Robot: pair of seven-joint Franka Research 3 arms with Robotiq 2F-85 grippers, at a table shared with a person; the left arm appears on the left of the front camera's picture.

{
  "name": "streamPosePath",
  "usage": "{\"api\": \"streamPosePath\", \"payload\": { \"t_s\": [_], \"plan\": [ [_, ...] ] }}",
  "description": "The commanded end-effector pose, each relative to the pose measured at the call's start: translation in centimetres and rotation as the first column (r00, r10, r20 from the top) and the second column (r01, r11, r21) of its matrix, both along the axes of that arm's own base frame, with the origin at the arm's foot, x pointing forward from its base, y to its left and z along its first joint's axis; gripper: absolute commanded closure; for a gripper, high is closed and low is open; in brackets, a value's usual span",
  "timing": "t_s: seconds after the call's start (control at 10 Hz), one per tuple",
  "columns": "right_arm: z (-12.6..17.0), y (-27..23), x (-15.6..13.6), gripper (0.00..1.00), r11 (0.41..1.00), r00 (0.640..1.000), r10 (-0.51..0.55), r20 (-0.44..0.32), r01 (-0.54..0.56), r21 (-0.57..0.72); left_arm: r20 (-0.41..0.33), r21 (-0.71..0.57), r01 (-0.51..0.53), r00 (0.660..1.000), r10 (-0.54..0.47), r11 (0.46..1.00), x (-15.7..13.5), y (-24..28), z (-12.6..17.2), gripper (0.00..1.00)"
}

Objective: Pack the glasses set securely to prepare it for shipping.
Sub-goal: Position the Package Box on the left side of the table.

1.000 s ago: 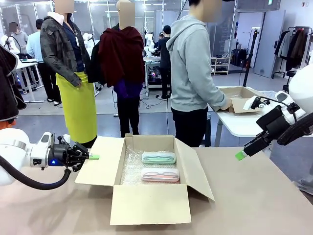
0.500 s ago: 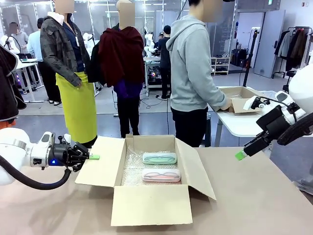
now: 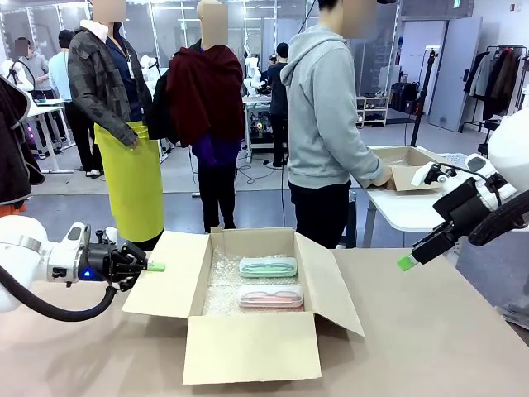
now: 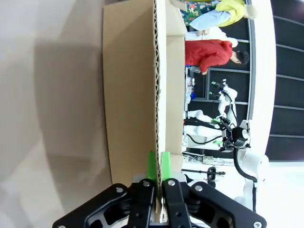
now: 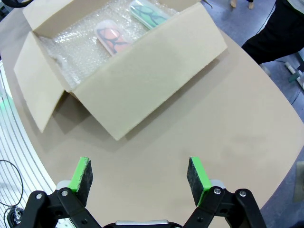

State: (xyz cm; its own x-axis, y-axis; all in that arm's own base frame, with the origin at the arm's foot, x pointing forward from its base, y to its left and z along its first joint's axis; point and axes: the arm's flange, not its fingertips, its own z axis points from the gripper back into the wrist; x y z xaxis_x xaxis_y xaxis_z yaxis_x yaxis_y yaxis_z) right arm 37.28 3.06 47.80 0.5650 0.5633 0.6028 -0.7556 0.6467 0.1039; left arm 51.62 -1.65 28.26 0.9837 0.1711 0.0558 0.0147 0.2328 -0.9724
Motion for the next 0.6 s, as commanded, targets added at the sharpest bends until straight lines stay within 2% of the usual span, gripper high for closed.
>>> {"api": "streamPosePath", "payload": {
  "t_s": [0.0,0.1,0.2,0.3,0.5],
  "plan": [
    [0.1,0.3,-0.1,0.00,1.000,1.000,-0.016,-0.013,0.016,0.007,-0.031,-0.020,0.037,0.999,-0.038,0.999,-0.1,4.6,0.0,0.97],
    [0.1,0.3,-0.1,0.00,1.000,1.000,-0.016,-0.013,0.016,0.007,-0.035,-0.025,0.019,0.999,-0.019,1.000,-0.2,6.9,0.0,0.97],
    [0.1,0.3,-0.1,0.00,1.000,1.000,-0.016,-0.013,0.016,0.007,-0.007,0.000,0.000,1.000,0.000,1.000,-0.4,9.7,-0.4,0.97],
    [0.1,0.3,-0.1,0.00,1.000,1.000,-0.016,-0.013,0.016,0.007,-0.022,-0.025,-0.036,0.999,0.035,0.999,-0.5,13.0,-0.9,0.97],
    [0.1,0.3,-0.1,0.00,1.000,1.000,-0.016,-0.013,0.016,0.007,-0.038,-0.061,-0.037,0.999,0.035,0.997,-0.9,19.1,-1.0,0.97]
  ]
}}
